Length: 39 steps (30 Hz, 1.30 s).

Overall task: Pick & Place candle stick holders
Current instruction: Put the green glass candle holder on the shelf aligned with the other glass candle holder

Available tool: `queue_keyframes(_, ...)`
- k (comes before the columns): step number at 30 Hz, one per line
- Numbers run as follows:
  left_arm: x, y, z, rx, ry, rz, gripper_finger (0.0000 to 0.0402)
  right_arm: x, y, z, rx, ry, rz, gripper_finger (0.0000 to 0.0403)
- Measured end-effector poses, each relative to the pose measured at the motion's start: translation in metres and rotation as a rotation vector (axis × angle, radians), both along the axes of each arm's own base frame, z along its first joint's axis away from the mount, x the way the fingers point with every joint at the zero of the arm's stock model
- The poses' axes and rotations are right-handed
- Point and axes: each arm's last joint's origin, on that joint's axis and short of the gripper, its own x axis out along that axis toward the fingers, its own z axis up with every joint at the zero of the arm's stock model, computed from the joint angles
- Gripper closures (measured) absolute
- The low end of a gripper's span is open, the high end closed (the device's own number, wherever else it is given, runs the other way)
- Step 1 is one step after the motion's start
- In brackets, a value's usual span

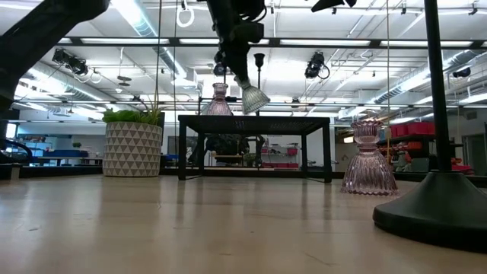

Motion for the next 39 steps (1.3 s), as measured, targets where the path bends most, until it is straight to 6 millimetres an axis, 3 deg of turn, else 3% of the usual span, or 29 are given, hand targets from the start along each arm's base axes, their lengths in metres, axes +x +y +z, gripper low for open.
queue_keyframes(9,0.008,0.003,-0.017,-0.016,0.052,-0.001,0.0371,0.000,0.000,0.000,-0.014,0.010,0.008,0.0154)
queue_keyframes(39,0.011,0.004,-0.016,-0.005,0.034,-0.028,0.0351,-0.001,-0.001,0.000,-0.055,0.039,-0.017,0.0154)
